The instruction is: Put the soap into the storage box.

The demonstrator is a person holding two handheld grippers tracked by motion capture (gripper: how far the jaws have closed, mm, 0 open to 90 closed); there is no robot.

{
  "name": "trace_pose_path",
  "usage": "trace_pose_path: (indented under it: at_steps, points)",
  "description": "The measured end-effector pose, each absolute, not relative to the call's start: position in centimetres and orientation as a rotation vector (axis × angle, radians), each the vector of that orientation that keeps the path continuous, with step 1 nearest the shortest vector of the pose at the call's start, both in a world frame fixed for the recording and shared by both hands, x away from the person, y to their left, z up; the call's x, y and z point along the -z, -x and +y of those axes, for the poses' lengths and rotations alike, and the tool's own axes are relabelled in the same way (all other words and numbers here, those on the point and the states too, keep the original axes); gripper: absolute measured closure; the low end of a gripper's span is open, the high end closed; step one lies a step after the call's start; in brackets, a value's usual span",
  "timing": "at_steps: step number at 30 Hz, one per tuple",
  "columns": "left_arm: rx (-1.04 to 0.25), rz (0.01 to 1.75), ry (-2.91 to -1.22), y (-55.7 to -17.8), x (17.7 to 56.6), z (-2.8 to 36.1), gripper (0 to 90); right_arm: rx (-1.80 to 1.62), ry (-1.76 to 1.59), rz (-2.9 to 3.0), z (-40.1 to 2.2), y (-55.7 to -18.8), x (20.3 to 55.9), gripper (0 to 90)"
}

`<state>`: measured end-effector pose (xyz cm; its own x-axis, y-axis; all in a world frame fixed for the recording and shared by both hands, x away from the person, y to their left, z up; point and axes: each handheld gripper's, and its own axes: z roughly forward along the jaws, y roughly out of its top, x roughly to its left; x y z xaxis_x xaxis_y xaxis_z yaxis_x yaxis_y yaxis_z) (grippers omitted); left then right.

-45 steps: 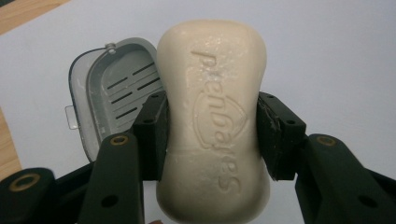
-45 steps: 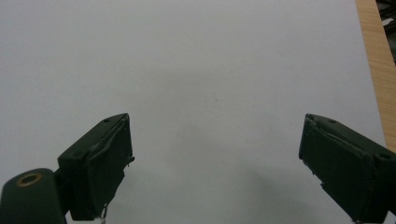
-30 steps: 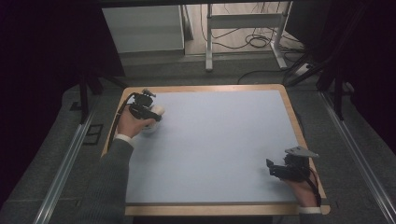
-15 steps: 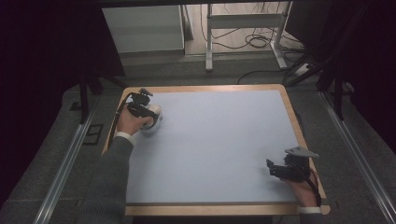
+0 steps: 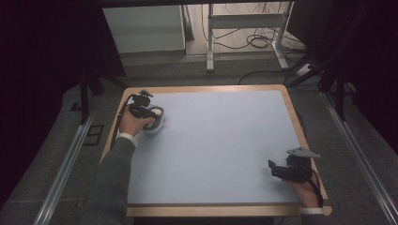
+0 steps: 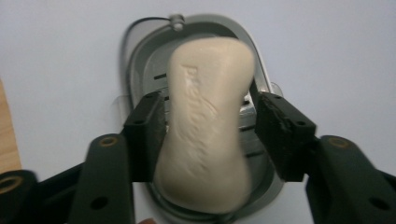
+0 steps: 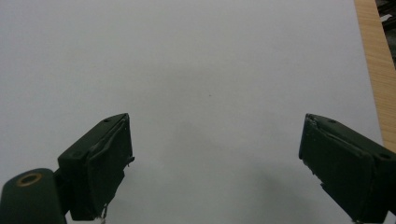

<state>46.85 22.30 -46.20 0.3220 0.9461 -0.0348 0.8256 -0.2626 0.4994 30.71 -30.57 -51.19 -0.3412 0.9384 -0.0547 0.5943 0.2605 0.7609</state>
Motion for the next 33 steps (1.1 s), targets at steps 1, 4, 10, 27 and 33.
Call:
trace_pose_path:
  at_steps: [1,4,10,27,33]
  points:
    - [-0.378,1.557,-2.157,-46.7,46.0,22.2,40.4,-0.893,-1.384,2.032,-30.6,-30.7,51.2,9.4]
    - [-0.376,1.532,-2.15,-46.3,45.4,21.9,36.7,-0.895,-1.38,2.033,-30.5,-30.7,51.2,9.4]
    - [-0.378,1.436,-2.153,-44.4,44.3,21.1,32.5,-0.901,-1.377,2.029,-30.4,-30.6,51.1,9.4]
    - [-0.365,1.234,-2.137,-37.5,45.8,20.5,28.0,-0.903,-1.368,2.029,-30.3,-30.5,50.9,9.4]
    - [-0.378,1.185,-2.102,-34.7,46.8,20.6,27.4,-0.903,-1.364,2.031,-30.3,-30.5,50.9,9.4]
